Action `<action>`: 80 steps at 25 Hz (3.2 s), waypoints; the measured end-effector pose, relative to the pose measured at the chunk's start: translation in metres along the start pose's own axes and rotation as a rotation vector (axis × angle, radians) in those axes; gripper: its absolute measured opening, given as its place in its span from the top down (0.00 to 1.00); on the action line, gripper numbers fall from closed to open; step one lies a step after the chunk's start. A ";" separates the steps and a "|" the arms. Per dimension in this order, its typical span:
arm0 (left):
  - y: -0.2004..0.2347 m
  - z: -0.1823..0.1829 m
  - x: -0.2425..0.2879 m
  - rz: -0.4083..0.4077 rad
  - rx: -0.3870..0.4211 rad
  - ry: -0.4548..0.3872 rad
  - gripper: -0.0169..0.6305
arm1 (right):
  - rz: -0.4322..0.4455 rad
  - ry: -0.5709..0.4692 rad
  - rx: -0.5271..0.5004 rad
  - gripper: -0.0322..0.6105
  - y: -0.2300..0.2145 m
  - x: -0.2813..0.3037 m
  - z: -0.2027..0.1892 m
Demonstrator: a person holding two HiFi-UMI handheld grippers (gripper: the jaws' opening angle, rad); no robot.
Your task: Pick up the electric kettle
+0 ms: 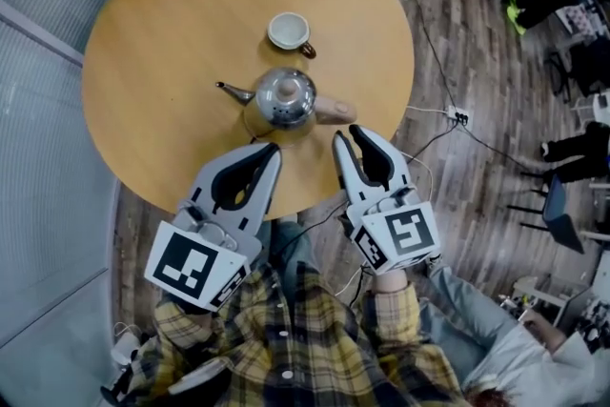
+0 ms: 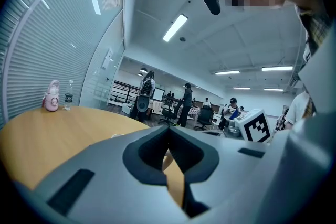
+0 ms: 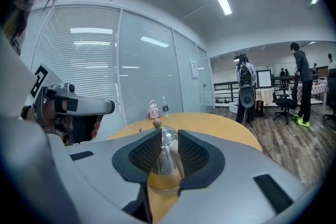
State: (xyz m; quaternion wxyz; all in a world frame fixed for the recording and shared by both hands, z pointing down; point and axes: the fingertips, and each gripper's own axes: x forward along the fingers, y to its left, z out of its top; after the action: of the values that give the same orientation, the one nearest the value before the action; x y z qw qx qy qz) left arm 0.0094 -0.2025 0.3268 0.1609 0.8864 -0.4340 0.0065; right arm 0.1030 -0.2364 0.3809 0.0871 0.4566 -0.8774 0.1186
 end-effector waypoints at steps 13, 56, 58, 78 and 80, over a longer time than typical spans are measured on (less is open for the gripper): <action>0.023 -0.031 0.012 0.020 -0.014 0.008 0.97 | -0.118 0.061 -0.028 0.63 -0.037 0.021 -0.053; 0.065 -0.059 0.029 0.092 -0.068 0.035 0.97 | -0.297 0.070 0.053 0.73 -0.104 0.097 -0.105; 0.067 -0.059 0.028 0.094 -0.069 0.034 0.97 | -0.309 0.074 0.027 0.75 -0.105 0.098 -0.105; 0.079 -0.043 0.030 0.111 -0.057 0.017 0.97 | -0.396 -0.011 0.043 0.78 -0.112 0.098 -0.097; 0.081 -0.040 0.030 0.113 -0.052 0.012 0.97 | -0.396 -0.014 0.043 0.78 -0.112 0.099 -0.095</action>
State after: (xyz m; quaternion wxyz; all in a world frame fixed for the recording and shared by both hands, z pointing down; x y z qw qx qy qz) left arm -0.0296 -0.2601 0.3921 0.1856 0.8559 -0.4825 0.0095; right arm 0.1427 -0.3488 0.5117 0.0928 0.6229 -0.7683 0.1144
